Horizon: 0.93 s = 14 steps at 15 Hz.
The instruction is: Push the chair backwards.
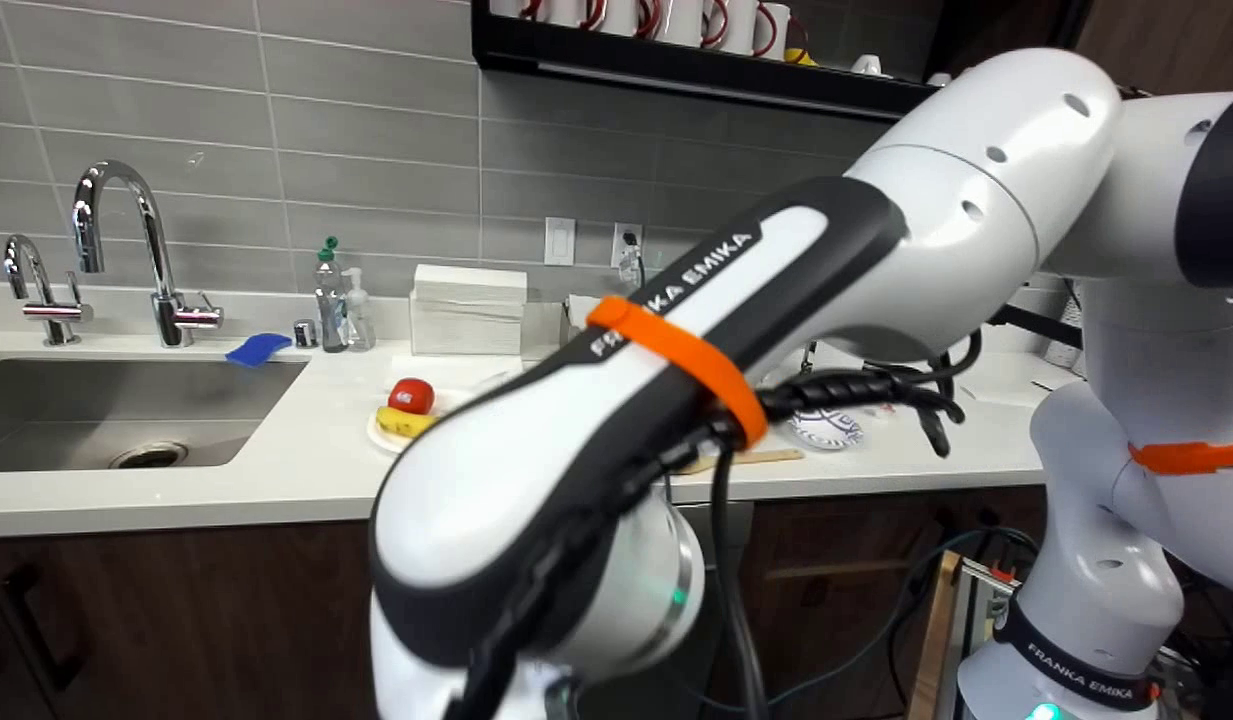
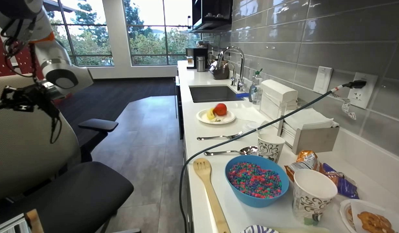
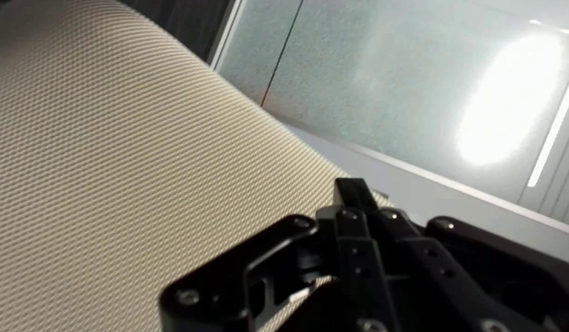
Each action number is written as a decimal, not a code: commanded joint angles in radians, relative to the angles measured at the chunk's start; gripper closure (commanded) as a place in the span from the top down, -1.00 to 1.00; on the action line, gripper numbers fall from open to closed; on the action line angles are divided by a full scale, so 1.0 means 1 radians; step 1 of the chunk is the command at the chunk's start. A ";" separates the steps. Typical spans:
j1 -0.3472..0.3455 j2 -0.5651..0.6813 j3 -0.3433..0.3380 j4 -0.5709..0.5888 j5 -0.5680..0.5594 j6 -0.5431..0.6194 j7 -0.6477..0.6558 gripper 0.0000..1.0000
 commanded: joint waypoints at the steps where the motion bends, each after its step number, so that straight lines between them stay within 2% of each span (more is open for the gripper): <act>1: -0.101 -0.163 -0.038 -0.119 -0.071 0.054 0.022 -1.00; 6: -0.240 -0.398 -0.029 -0.239 -0.274 0.029 0.143 -1.00; 9: -0.285 -0.567 -0.015 -0.328 -0.367 0.033 0.232 -1.00; 11: -0.307 -0.683 -0.012 -0.387 -0.387 0.054 0.283 -0.46; 14: -0.336 -0.860 -0.029 -0.472 -0.402 0.055 0.346 -0.05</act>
